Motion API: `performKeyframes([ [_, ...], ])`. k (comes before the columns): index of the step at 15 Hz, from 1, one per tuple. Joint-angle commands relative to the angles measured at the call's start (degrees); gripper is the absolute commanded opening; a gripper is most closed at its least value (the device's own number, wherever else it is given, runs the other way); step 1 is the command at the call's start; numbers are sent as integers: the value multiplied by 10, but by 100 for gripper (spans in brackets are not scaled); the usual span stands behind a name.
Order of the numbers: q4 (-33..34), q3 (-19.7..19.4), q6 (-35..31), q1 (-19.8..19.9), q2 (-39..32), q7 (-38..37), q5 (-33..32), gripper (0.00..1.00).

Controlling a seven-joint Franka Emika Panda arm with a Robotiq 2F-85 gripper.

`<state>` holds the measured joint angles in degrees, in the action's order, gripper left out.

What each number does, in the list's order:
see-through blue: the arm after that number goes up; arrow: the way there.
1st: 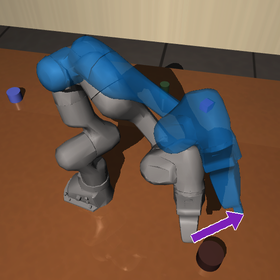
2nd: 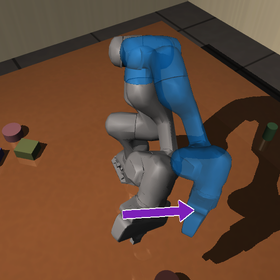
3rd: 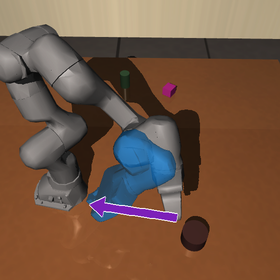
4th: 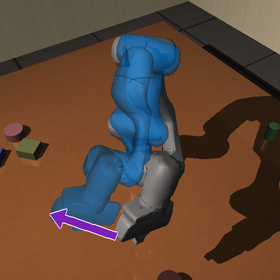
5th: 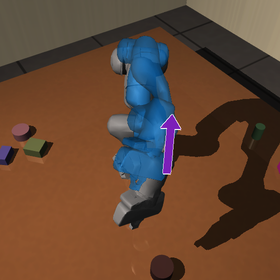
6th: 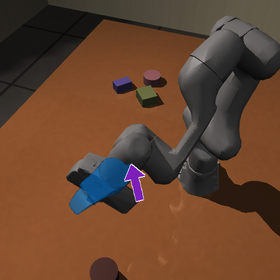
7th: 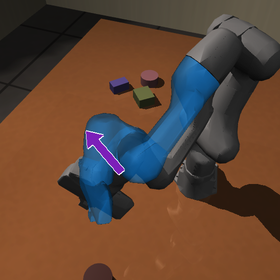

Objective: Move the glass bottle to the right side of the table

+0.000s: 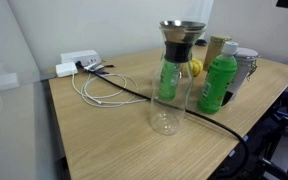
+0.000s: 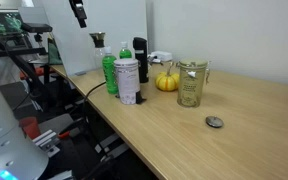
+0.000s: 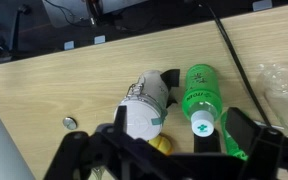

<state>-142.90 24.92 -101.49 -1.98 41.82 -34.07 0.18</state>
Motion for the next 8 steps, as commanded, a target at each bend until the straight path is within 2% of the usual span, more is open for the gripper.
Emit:
performKeyframes([
  [1, 1, -11, 1, -14, -5, -8, -8, 100],
  [3, 9, -7, -15, -16, -19, 0, -14, 100],
  [8, 36, -4, -111, -37, -81, 24, -16, 100],
])
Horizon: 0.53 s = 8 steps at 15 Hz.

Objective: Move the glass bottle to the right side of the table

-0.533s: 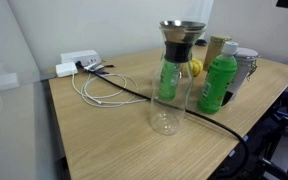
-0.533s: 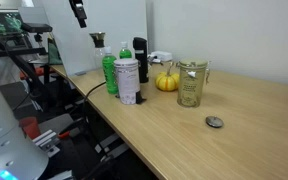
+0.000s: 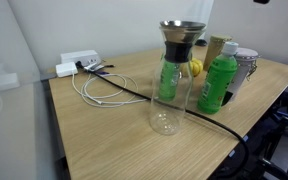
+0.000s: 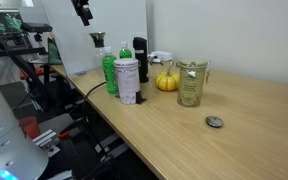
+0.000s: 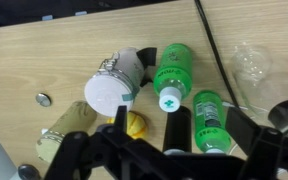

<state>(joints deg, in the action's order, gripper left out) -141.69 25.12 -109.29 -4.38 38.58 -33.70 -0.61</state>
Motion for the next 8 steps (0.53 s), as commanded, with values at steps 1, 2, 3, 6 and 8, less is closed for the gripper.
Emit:
performKeyframes([
  [1, 31, -9, -49, -19, -65, 30, -7, 100],
  [2, 39, -6, -65, -22, -83, 37, -12, 100],
  [3, 48, -5, -76, -25, -99, 44, -17, 100],
  [6, 80, -5, -92, -38, -147, 71, -38, 100],
  [8, 102, -4, -92, -46, -171, 86, -59, 100],
])
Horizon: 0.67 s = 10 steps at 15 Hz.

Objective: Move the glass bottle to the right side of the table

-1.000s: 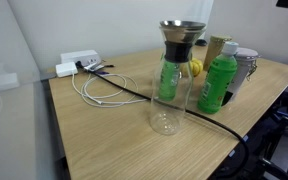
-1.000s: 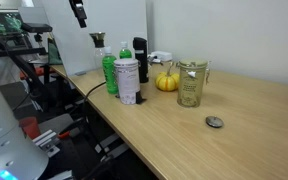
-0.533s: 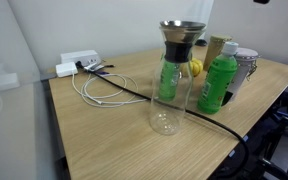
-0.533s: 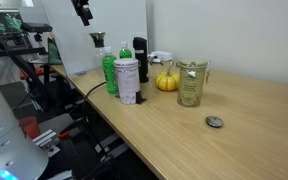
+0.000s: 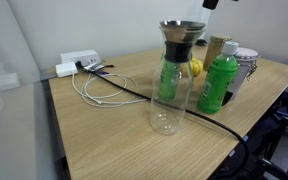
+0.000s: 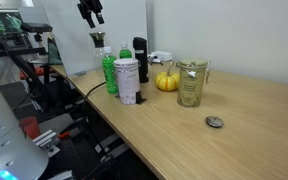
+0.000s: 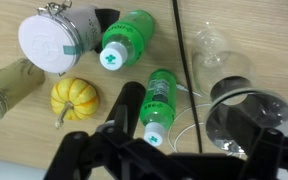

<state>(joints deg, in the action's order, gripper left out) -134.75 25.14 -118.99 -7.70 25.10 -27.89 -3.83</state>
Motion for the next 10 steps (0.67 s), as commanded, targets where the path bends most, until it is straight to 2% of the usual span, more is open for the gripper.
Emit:
performKeyframes([
  [1, 45, -5, 11, -17, -45, 34, -38, 100],
  [6, 72, -9, 13, -41, -65, 67, -46, 100],
  [10, 59, -4, -6, -40, -85, 13, -49, 100],
])
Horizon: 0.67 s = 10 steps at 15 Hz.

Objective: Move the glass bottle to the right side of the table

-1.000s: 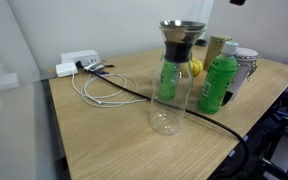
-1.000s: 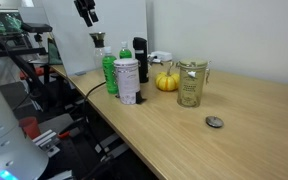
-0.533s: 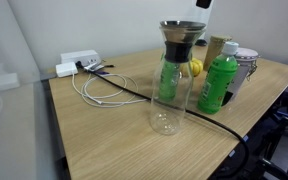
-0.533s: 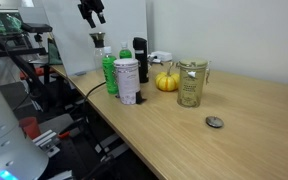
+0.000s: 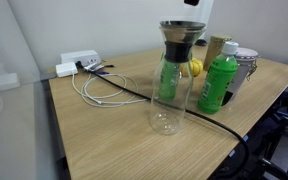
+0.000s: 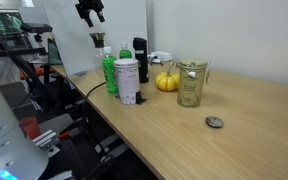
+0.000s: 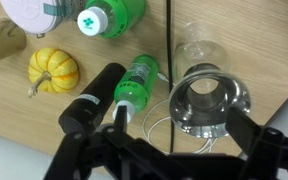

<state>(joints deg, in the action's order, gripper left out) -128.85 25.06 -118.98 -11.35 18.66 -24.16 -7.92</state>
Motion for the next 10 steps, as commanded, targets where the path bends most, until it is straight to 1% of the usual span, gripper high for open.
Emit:
performKeyframes([
  [1, -2, -3, -12, -4, -26, -36, -11, 100],
  [4, -2, -1, -32, 1, -50, -111, -14, 100],
  [6, -3, -8, -36, 0, -60, -150, -8, 100],
  [10, -10, -31, -36, -1, -62, -192, 3, 100],
])
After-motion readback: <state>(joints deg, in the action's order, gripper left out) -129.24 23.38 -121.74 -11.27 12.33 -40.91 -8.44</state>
